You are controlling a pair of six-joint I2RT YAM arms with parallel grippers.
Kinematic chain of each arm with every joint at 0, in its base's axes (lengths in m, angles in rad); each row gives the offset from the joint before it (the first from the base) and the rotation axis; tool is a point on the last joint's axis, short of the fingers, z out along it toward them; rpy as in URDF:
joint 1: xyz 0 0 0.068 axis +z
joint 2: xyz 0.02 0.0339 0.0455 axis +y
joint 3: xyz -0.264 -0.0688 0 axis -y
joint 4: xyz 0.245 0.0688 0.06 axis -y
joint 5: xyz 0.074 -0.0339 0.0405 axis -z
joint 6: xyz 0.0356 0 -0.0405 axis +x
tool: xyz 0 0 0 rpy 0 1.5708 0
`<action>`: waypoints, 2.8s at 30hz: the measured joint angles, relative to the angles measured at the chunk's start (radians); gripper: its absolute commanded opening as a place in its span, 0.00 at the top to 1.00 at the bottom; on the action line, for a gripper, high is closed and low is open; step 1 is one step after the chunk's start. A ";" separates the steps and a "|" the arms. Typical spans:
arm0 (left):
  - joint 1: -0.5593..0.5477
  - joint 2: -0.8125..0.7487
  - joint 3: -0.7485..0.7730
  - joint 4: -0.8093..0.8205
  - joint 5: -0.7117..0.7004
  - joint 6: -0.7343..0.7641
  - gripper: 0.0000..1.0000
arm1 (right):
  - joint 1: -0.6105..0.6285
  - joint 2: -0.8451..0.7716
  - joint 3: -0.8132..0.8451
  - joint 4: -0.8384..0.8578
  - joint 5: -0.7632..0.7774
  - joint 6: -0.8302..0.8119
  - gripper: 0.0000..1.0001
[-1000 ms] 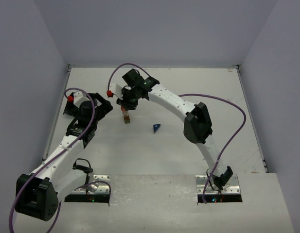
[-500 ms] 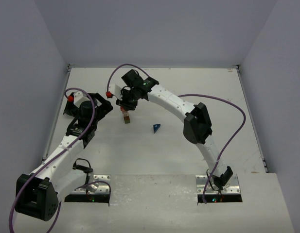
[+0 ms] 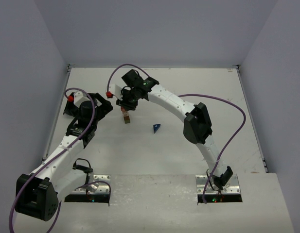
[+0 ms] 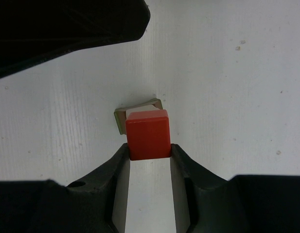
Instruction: Build the wood block tower
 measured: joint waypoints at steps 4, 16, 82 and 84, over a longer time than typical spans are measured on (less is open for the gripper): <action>0.000 0.000 0.000 0.000 0.001 0.000 0.00 | 0.002 0.000 0.000 -0.001 0.002 -0.003 0.64; 0.000 0.000 0.000 0.000 0.006 0.000 0.00 | 0.004 0.000 0.000 -0.002 0.021 -0.006 0.62; 0.000 -0.113 0.025 -0.045 0.046 0.008 0.00 | 0.004 -0.379 -0.382 0.183 0.058 0.105 0.01; 0.000 -0.128 0.038 -0.055 0.056 0.011 0.00 | 0.004 -0.471 -0.455 0.225 0.083 0.131 0.01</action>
